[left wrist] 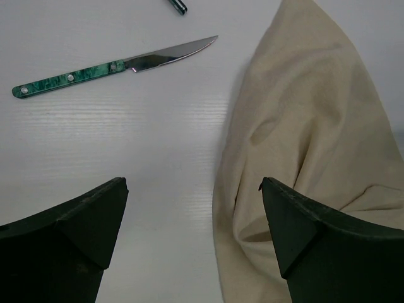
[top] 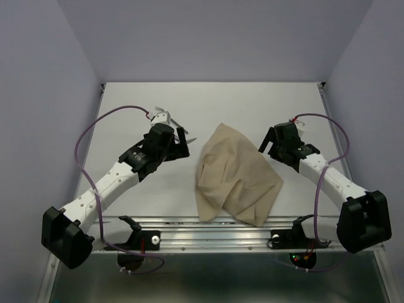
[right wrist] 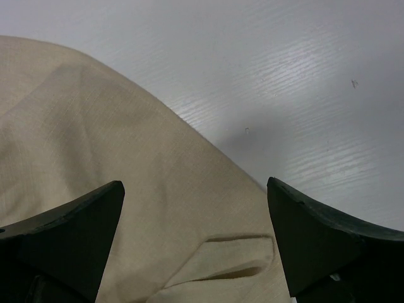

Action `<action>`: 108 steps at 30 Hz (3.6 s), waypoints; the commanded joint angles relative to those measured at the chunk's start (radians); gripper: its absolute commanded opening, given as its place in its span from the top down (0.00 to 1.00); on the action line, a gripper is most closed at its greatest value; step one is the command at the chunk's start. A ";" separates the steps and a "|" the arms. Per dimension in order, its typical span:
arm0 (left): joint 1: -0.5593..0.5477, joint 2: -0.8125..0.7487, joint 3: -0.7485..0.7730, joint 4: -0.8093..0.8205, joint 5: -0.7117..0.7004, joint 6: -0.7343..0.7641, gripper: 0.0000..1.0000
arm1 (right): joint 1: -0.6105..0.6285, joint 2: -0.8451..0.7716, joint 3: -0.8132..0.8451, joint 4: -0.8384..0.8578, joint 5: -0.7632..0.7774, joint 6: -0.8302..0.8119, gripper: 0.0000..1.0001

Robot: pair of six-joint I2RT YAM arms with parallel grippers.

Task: Fold the napkin into a case and place the utensils inside
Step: Pick up the crumpled napkin from the corner of the board.

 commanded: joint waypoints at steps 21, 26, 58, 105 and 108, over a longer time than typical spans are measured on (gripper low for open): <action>-0.143 -0.122 -0.235 0.034 0.153 -0.165 0.18 | 0.005 -0.137 -0.113 -0.029 -0.132 0.014 0.00; -0.243 -0.095 -0.312 0.054 0.193 -0.316 0.21 | 0.005 -0.134 -0.122 -0.015 -0.140 0.025 0.00; -0.189 0.470 -0.099 0.232 0.065 -0.314 1.00 | 0.005 -0.256 -0.257 -0.170 -0.174 0.169 0.36; -0.226 0.341 -0.176 0.095 0.155 -0.260 0.38 | 0.014 -0.130 -0.234 -0.070 -0.152 0.166 0.99; -0.241 0.396 -0.150 0.085 0.131 -0.263 0.38 | 0.014 -0.133 -0.236 -0.072 -0.151 0.166 0.99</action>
